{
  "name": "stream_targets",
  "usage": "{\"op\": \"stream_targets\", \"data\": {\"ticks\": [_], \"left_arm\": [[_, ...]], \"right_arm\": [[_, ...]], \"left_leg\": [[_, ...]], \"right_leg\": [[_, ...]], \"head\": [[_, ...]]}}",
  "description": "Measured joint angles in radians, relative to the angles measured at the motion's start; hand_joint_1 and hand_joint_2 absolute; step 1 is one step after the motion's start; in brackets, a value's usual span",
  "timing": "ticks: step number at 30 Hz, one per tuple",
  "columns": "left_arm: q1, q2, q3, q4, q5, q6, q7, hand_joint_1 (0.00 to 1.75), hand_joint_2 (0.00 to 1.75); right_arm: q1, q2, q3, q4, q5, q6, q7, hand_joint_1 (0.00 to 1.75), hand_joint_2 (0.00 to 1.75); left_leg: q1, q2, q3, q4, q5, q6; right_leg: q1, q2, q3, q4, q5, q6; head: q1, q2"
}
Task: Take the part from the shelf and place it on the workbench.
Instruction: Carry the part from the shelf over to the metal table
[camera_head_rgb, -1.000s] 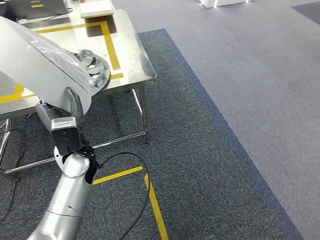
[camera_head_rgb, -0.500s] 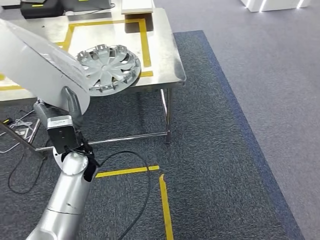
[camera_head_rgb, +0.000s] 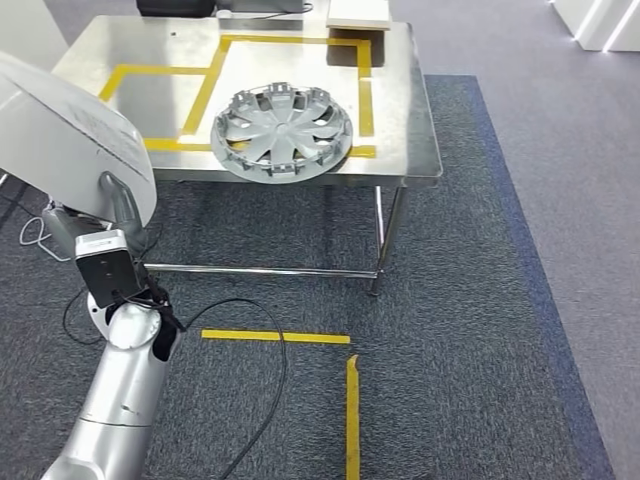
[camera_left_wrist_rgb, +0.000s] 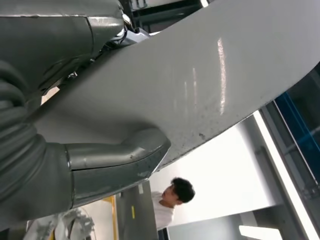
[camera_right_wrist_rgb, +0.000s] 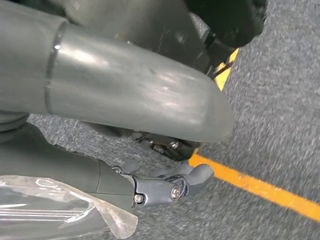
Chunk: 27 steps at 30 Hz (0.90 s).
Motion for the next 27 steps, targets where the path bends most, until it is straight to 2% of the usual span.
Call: {"op": "stream_targets", "data": {"ticks": [2, 4, 5, 6, 7, 8, 9, 10, 11, 12, 13, 14, 16, 18, 19, 20, 21, 22, 24, 25, 26, 27], "left_arm": [[-0.001, -0.001, 0.000, -0.002, 0.001, 0.000, 0.000, 1.75, 1.75], [0.002, -0.001, -0.001, -0.003, 0.003, -0.001, -0.001, 1.75, 1.75], [0.004, -0.001, -0.001, -0.003, 0.003, -0.002, -0.001, 1.75, 1.75], [0.005, 0.000, -0.001, -0.003, 0.003, -0.002, -0.001, 1.75, 1.75], [0.006, 0.000, -0.001, -0.003, 0.003, -0.002, -0.001, 1.75, 1.75], [0.007, 0.000, -0.002, -0.003, 0.003, -0.002, -0.001, 1.75, 1.75], [0.006, 0.000, -0.002, -0.003, 0.003, -0.002, -0.001, 1.75, 1.75], [0.006, 0.000, -0.003, -0.003, 0.004, -0.002, -0.001, 1.75, 1.75], [0.007, 0.000, -0.005, -0.003, 0.004, -0.002, -0.001, 1.75, 1.75], [0.007, 0.001, -0.007, -0.003, 0.004, -0.002, 0.000, 1.75, 1.75], [0.008, 0.003, -0.008, -0.004, 0.006, -0.002, 0.000, 1.75, 1.75], [0.010, 0.005, -0.009, -0.005, 0.009, -0.002, 0.001, 1.75, 1.75], [0.009, 0.009, -0.011, -0.010, 0.016, -0.001, 0.003, 1.75, 1.75], [0.009, 0.012, -0.014, -0.012, 0.020, -0.001, 0.005, 1.75, 1.75], [0.010, 0.013, -0.016, -0.012, 0.021, -0.001, 0.005, 1.75, 1.75], [0.012, 0.015, -0.017, -0.012, 0.021, -0.001, 0.006, 1.75, 1.75], [0.013, 0.016, -0.017, -0.012, 0.020, -0.001, 0.006, 1.75, 1.75], [0.014, 0.017, -0.017, -0.013, 0.019, -0.001, 0.006, 1.75, 1.75], [0.014, 0.019, -0.017, -0.017, 0.016, -0.001, 0.006, 1.75, 1.75], [0.013, 0.019, -0.018, -0.019, 0.015, -0.001, 0.006, 1.75, 1.75], [0.013, 0.020, -0.019, -0.020, 0.014, -0.001, 0.007, 1.75, 1.75], [0.013, 0.021, -0.021, -0.021, 0.015, -0.001, 0.008, 1.75, 1.75]], "right_arm": [[-0.001, 0.000, 0.000, 0.000, -0.001, 0.000, 0.000, 0.00, 0.00], [0.002, 0.000, 0.000, 0.000, -0.002, 0.000, 0.000, 0.00, 0.00], [0.003, 0.000, 0.000, 0.000, -0.002, 0.000, 0.000, 0.00, 0.00], [0.004, 0.000, 0.000, 0.000, -0.002, 0.000, 0.000, 0.00, 0.00], [0.004, 0.000, 0.000, 0.000, -0.002, -0.001, 0.000, 0.00, 0.00], [0.004, 0.000, -0.001, 0.000, -0.002, -0.001, 0.000, 0.00, 0.00], [0.004, 0.000, -0.001, 0.000, -0.002, -0.002, 0.000, 0.00, 0.00], [0.004, 0.000, -0.001, 0.000, -0.002, -0.003, 0.000, 0.00, 0.00], [0.004, 0.000, -0.001, 0.000, -0.002, -0.004, 0.000, 0.00, 0.00], [0.003, 0.000, -0.002, 0.000, -0.001, -0.006, 0.000, 0.00, 0.00], [0.002, 0.000, -0.002, 0.000, 0.000, -0.008, 0.000, 0.00, 0.00], [0.001, 0.000, -0.002, 0.000, 0.001, -0.010, 0.000, 0.00, 0.00], [-0.001, 0.000, -0.003, 0.000, 0.004, -0.017, 0.000, 0.00, 0.00], [0.001, 0.000, -0.003, 0.000, 0.004, -0.025, 0.005, 0.00, 0.00], [0.001, 0.000, -0.004, 0.000, 0.003, -0.031, 0.009, 0.00, 0.00], [0.002, 0.000, -0.004, 0.000, 0.001, -0.039, 0.015, 0.00, 0.00], [0.002, 0.000, -0.005, 0.000, -0.001, -0.048, 0.020, 0.00, 0.00], [0.001, 0.001, -0.005, 0.000, -0.002, -0.056, 0.023, 0.00, 0.00], [-0.001, 0.001, -0.005, 0.000, -0.002, -0.067, 0.025, 0.00, 0.00], [-0.002, 0.001, -0.005, 0.000, -0.002, -0.070, 0.025, 0.00, 0.00], [-0.003, 0.002, -0.005, 0.000, -0.002, -0.072, 0.025, 0.00, 0.00], [-0.004, 0.002, -0.005, 0.000, -0.002, -0.075, 0.025, 0.00, 0.00]], "left_leg": [[0.005, -0.021, 0.002, -0.004, 0.003, 0.010], [0.006, -0.045, 0.001, -0.004, 0.002, 0.015], [0.005, -0.059, 0.002, -0.004, 0.002, 0.016], [0.005, -0.074, 0.002, -0.003, 0.002, 0.016], [0.005, -0.089, 0.003, -0.003, 0.002, 0.015], [0.006, -0.102, 0.004, -0.003, 0.001, 0.014], [0.005, -0.115, 0.004, -0.002, 0.001, 0.012], [0.005, -0.127, 0.002, 0.000, 0.001, 0.008], [0.006, -0.137, -0.001, 0.002, 0.001, 0.003], [0.007, -0.147, -0.004, 0.002, 0.003, -0.004], [0.010, -0.157, -0.006, 0.001, 0.005, -0.010], [0.011, -0.155, -0.007, 0.002, 0.004, -0.016], [0.008, -0.111, -0.025, 0.045, -0.023, -0.028], [0.008, -0.059, -0.077, 0.163, -0.083, -0.037], [0.010, -0.050, -0.106, 0.227, -0.108, -0.040], [0.011, -0.047, -0.126, 0.270, -0.120, -0.042], [0.013, -0.046, -0.130, 0.279, -0.112, -0.043], [0.013, -0.045, -0.115, 0.247, -0.086, -0.043], [0.012, -0.042, -0.048, 0.117, -0.023, -0.038], [0.011, -0.040, -0.019, 0.058, -0.006, -0.034], [0.009, -0.038, -0.002, 0.021, 0.000, -0.030], [0.006, -0.038, 0.003, 0.009, -0.006, -0.026]], "right_leg": [[-0.003, 0.055, -0.045, 0.094, -0.053, 0.005], [-0.003, 0.086, -0.116, 0.227, -0.101, 0.006], [-0.003, 0.091, -0.141, 0.263, -0.103, 0.005], [-0.003, 0.093, -0.150, 0.263, -0.085, 0.004], [-0.003, 0.098, -0.139, 0.223, -0.049, 0.002], [-0.004, 0.112, -0.116, 0.156, -0.005, -0.001], [-0.006, 0.134, -0.089, 0.089, 0.027, -0.005], [-0.008, 0.152, -0.064, 0.034, 0.047, -0.007], [-0.008, 0.166, -0.049, 0.005, 0.053, -0.009], [-0.007, 0.168, -0.042, -0.004, 0.049, -0.011], [-0.007, 0.160, -0.037, -0.008, 0.049, -0.013], [-0.007, 0.152, -0.034, -0.010, 0.051, -0.016], [-0.009, 0.134, -0.027, -0.016, 0.052, -0.027], [-0.008, 0.116, -0.021, -0.018, 0.050, -0.035], [-0.008, 0.108, -0.020, -0.018, 0.048, -0.037], [-0.008, 0.101, -0.019, -0.018, 0.047, -0.038], [-0.008, 0.095, -0.018, -0.017, 0.046, -0.038], [-0.008, 0.092, -0.016, -0.017, 0.044, -0.037], [-0.006, 0.087, -0.011, -0.017, 0.039, -0.032], [-0.004, 0.086, -0.010, -0.015, 0.037, -0.028], [-0.003, 0.085, -0.011, -0.015, 0.035, -0.024], [-0.001, 0.084, -0.012, -0.015, 0.034, -0.019]], "head": [[0.007, 0.000], [0.011, 0.000], [0.011, 0.000], [0.010, 0.000], [0.011, 0.000], [0.011, 0.000], [0.010, 0.000], [0.010, 0.000], [0.010, 0.000], [0.010, 0.000], [0.009, 0.000], [0.010, 0.000], [0.003, 0.000], [-0.004, 0.000], [-0.004, 0.000], [-0.004, 0.000], [-0.004, 0.000], [-0.004, 0.000], [-0.004, 0.000], [-0.004, 0.000], [-0.003, 0.000], [-0.003, 0.000]]}}
